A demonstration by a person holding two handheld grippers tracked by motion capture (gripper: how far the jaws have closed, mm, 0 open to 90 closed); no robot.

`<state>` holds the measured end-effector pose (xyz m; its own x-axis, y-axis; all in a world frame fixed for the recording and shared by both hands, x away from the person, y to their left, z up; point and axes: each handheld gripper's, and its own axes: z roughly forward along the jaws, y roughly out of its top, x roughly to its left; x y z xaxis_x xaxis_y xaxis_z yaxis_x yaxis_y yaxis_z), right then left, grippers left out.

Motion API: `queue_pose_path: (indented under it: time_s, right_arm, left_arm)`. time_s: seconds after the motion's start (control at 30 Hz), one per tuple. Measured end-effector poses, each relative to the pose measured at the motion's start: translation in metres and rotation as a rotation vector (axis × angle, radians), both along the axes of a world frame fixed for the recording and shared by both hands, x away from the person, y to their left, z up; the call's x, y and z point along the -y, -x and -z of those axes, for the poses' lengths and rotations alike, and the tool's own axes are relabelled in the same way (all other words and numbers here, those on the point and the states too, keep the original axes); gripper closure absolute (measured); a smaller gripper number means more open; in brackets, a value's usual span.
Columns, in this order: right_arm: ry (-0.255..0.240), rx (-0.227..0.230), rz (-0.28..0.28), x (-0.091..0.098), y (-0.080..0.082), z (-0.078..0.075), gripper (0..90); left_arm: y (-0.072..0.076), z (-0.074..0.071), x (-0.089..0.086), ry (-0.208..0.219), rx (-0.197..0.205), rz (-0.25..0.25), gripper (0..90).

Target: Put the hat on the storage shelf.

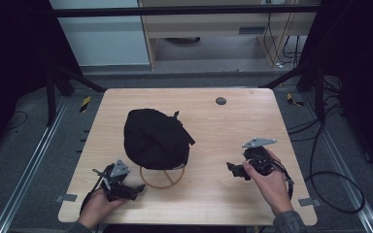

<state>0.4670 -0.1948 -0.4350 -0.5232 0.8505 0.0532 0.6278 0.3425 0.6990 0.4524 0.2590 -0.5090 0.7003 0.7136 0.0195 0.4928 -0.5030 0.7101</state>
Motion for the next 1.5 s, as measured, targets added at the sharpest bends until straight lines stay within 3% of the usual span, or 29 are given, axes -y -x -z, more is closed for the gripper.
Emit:
queue_pose_path:
  time_s: [0.2,0.53,0.73,0.87,1.17,1.23,1.27,1.5]
  right_arm:
    - [0.009,-0.013,0.031,-0.004,-0.008,0.021,14.9]
    - [0.034,-0.019,0.087,-0.011,-0.022,0.043,15.4]
    - [-0.005,-0.010,0.115,-0.011,-0.023,0.057,14.7]
    - [0.005,-0.017,0.131,-0.009,-0.024,0.065,14.3]
    - [0.033,0.007,0.143,-0.014,-0.022,0.070,9.9]
    - [0.039,0.029,0.148,-0.018,-0.020,0.072,8.0]
    - [0.028,0.074,0.167,-0.019,-0.017,0.077,7.4]
    - [0.026,0.070,0.140,-0.019,-0.012,0.077,7.4]
  left_arm:
    - [0.000,0.000,0.000,0.000,0.000,-0.001,0.0]
    - [0.000,0.000,0.000,0.000,0.000,-0.001,0.0]
    - [0.000,0.000,0.000,0.000,0.000,-0.003,0.0]
    - [0.000,0.000,0.000,0.000,0.000,-0.002,0.0]
    - [0.000,0.000,0.000,0.000,0.000,-0.003,0.0]
    - [0.000,0.000,0.000,0.000,0.000,-0.003,0.0]
    - [0.001,0.000,0.000,0.000,0.001,-0.004,0.0]
    - [0.001,0.000,0.000,-0.001,0.000,-0.005,0.0]
